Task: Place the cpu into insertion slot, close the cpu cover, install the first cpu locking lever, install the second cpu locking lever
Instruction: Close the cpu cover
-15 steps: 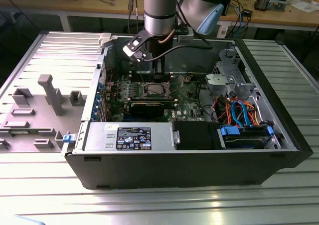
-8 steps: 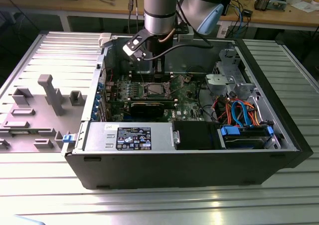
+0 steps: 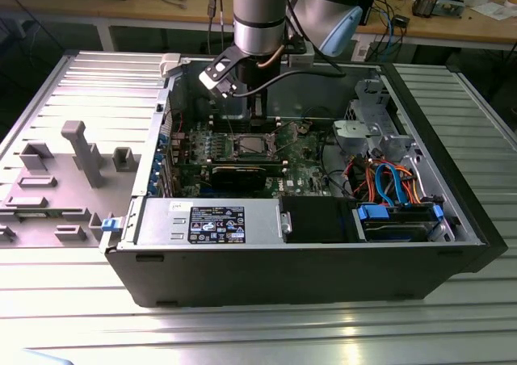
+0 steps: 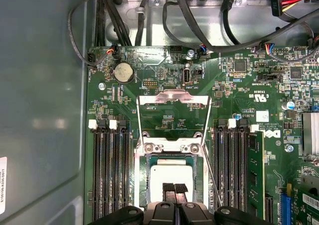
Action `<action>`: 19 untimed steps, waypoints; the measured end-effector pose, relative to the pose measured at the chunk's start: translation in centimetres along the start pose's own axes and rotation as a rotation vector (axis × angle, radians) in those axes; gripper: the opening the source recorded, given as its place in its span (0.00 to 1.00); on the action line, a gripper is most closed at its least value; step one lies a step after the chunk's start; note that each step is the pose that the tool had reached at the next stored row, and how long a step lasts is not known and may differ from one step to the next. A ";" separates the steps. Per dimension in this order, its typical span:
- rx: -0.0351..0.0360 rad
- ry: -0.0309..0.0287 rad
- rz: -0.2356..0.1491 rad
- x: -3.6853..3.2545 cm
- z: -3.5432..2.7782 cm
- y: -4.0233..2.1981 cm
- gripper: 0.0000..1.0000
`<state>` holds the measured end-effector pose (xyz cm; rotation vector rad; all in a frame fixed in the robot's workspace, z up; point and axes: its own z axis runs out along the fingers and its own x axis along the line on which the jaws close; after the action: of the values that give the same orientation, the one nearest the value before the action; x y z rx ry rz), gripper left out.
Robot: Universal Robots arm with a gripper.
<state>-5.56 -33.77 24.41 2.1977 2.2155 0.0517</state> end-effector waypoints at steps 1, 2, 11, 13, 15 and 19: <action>0.0000 0.0000 0.000 0.00 0.00 0.00 0.11; 0.0000 0.0000 0.000 0.00 0.00 0.00 0.11; 0.0001 -0.0001 0.000 0.00 -0.56 0.02 0.11; 0.0000 -0.0001 0.000 0.01 -0.74 0.03 0.11; 0.0000 -0.0001 0.000 0.01 -0.84 0.03 0.11; 0.0001 -0.0001 0.000 0.01 -1.08 0.04 0.11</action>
<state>-5.56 -33.77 25.49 2.1977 2.2155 0.0516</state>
